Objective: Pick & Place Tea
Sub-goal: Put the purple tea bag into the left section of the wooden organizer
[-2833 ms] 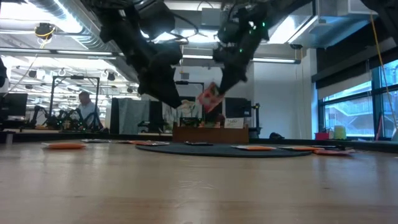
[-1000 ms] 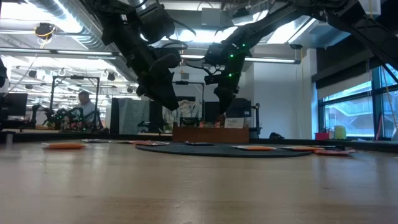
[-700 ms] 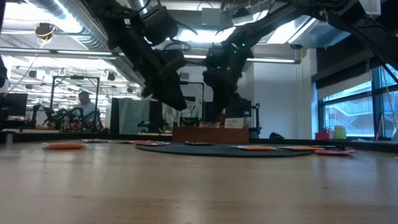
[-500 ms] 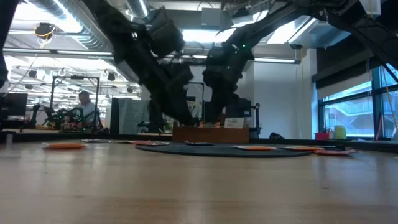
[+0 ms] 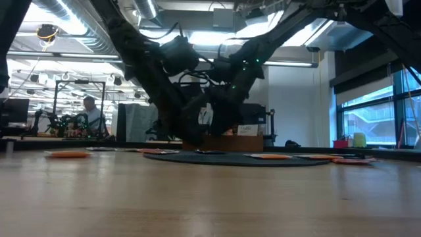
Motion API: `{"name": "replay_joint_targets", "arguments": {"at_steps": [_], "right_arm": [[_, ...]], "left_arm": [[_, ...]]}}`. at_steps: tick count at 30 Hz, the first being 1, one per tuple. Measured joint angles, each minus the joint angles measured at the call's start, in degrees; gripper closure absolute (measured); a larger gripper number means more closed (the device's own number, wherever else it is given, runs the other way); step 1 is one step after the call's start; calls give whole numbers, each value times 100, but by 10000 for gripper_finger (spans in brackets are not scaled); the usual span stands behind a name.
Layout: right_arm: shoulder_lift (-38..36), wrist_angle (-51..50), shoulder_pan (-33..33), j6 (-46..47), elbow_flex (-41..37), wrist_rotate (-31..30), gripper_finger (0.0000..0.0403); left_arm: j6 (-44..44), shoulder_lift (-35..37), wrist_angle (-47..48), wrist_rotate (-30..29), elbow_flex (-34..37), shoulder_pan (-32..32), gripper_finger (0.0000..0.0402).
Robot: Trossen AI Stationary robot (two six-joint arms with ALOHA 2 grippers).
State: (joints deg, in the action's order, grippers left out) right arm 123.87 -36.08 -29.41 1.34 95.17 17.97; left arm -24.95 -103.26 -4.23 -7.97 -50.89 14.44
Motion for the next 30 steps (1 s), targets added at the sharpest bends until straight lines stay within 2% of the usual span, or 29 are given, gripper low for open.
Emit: {"name": "replay_joint_targets", "arguments": {"at_steps": [8,15,30], "right_arm": [[0,18,-4,54,-6,-141,283],[137,-80,11,203,-6,-111,283],[343,-226,-48,426,-10,933,283]], "left_arm": [[2,-269,-759,59,4,-2,306],[-170,-587,-861,57,-7,-2,306],[-23,-631,-824,192,-11,2,306]]}}
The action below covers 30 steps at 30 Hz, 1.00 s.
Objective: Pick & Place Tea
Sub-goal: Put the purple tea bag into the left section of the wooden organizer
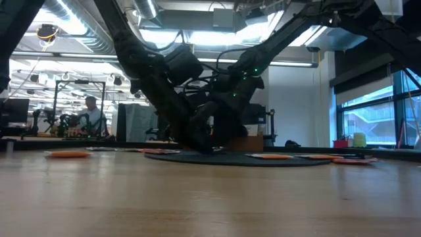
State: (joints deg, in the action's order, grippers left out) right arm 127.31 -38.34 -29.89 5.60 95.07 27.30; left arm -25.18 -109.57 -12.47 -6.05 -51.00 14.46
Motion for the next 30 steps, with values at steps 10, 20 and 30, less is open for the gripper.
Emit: {"name": "replay_joint_targets", "arguments": {"at_steps": [10,20,30], "right_arm": [[0,-110,0,-266,2,86,284],[0,-121,0,-286,2,86,379],[-2,-121,-20,-294,2,-513,390]], "left_arm": [[44,-5,26,5,7,0,306],[44,-10,39,53,11,0,306],[47,-14,57,75,13,0,306]]}}
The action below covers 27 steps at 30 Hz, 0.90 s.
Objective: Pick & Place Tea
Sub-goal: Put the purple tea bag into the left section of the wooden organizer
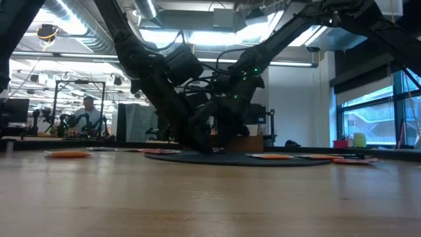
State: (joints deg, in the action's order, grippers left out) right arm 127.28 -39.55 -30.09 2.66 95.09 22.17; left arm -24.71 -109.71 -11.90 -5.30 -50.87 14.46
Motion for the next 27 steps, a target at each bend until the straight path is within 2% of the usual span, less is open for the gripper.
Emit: {"name": "replay_joint_targets", "arguments": {"at_steps": [4,7,11,18,22,27], "right_arm": [[-5,-197,-75,-305,4,-98,391],[-81,-377,-151,-377,4,-111,373],[-155,-444,-317,-188,11,-71,320],[-92,-157,-396,153,10,449,211],[-92,30,-200,78,11,212,178],[-91,193,-36,309,11,-257,170]], "left_arm": [[139,-2,2,32,2,-4,306],[195,-2,10,35,2,-4,306],[264,-2,53,33,-2,-4,306],[302,0,107,37,-2,-7,306],[302,0,107,33,-2,-7,306],[302,0,107,33,-2,-11,306]]}}
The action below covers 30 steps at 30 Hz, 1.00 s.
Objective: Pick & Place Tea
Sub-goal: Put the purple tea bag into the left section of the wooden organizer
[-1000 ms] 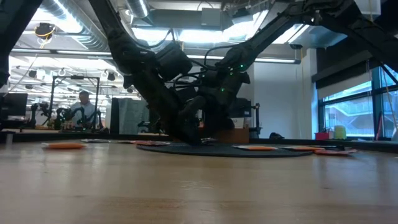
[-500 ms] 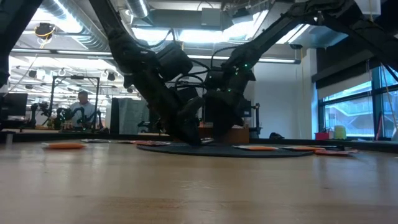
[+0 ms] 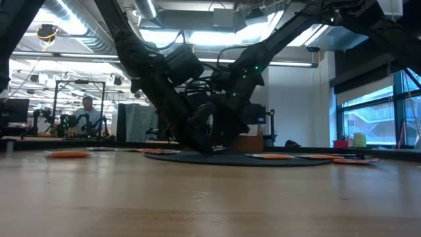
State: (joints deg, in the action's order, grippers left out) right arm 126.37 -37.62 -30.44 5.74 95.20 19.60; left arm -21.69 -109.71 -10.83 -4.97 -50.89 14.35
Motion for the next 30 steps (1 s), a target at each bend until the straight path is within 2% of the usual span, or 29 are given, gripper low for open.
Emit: {"name": "replay_joint_targets", "arguments": {"at_steps": [21,25,30], "right_arm": [[150,-46,-57,130,0,510,243],[140,-62,-124,127,0,779,276],[137,-102,-130,31,0,843,340]], "left_arm": [[-2,0,-9,-4,5,0,306],[-2,0,-9,-4,7,0,306],[-2,0,-9,-4,7,0,306]]}}
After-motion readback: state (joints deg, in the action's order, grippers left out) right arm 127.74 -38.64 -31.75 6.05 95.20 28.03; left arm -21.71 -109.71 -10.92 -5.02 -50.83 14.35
